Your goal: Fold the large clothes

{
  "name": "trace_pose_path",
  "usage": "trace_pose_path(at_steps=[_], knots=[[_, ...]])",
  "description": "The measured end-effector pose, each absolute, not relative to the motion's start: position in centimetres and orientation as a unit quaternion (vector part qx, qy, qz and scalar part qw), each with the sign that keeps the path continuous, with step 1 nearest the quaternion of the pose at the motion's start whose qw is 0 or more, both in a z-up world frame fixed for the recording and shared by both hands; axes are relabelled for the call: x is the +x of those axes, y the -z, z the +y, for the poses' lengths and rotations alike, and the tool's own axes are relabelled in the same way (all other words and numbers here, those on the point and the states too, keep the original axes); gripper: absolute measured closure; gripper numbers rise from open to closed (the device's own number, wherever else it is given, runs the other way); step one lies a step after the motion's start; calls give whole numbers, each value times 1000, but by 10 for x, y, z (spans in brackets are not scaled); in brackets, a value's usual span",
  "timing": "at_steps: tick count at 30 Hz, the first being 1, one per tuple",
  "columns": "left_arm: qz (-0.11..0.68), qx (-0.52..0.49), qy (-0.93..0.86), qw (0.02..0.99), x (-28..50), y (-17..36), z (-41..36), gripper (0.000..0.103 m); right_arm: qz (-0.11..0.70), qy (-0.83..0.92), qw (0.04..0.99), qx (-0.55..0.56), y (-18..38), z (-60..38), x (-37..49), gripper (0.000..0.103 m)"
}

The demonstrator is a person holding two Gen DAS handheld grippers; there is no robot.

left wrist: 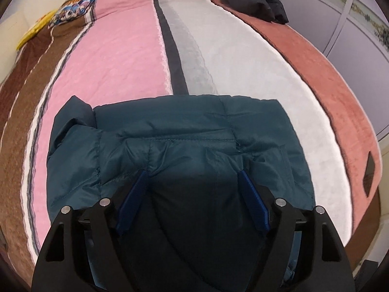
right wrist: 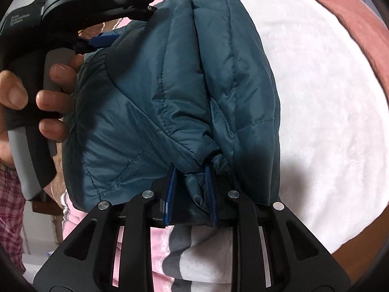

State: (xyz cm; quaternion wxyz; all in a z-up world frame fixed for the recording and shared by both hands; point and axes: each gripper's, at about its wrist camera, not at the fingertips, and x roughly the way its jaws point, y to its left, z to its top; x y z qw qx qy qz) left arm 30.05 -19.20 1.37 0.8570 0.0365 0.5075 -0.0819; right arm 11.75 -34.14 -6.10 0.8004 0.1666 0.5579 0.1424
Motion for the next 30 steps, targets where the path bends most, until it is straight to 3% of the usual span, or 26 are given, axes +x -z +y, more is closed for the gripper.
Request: trace_pose_path(at_steps=[30], knots=[[488, 57, 66, 869, 300, 2, -201, 26, 563, -148, 794, 174, 62, -354, 126, 81]])
